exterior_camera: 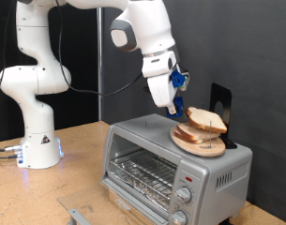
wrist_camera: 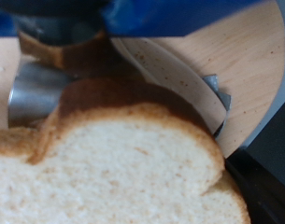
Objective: Make a piece of toast with the oven
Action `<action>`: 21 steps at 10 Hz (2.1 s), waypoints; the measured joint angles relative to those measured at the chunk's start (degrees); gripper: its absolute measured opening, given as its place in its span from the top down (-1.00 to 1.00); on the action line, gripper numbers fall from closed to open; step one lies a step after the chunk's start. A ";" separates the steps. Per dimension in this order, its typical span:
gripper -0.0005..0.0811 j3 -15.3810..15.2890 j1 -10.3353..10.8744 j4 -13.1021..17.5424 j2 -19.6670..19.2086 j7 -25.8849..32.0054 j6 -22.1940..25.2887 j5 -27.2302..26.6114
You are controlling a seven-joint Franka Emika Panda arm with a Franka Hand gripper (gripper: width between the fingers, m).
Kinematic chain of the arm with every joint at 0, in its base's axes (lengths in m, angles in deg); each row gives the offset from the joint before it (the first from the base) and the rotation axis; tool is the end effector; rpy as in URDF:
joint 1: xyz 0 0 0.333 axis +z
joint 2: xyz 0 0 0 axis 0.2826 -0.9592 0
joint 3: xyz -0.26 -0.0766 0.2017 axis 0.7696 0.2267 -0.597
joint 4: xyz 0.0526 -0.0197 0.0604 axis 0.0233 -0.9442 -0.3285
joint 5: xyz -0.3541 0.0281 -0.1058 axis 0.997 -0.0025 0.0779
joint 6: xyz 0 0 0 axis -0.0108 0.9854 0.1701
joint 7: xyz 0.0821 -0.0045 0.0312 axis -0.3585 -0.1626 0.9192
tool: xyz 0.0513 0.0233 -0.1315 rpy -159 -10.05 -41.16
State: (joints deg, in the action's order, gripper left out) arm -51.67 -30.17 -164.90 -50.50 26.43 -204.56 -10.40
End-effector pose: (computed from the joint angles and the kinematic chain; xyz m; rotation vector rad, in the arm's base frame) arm 0.5230 0.1480 0.4566 -2.8201 0.2278 -0.2264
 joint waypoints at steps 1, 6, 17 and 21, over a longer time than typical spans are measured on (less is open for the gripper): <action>-0.15 0.07 0.00 -0.44 0.48 0.01 -0.24 -0.05; -0.15 0.09 0.00 -4.37 3.08 1.75 -5.19 -1.48; -0.15 4.58 0.00 -8.31 12.77 10.07 2.45 -12.95; -0.15 4.38 0.27 -11.09 13.34 13.54 -5.26 -17.73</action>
State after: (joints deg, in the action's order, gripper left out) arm -47.29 -29.89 -175.99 -37.17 39.97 -209.82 -28.13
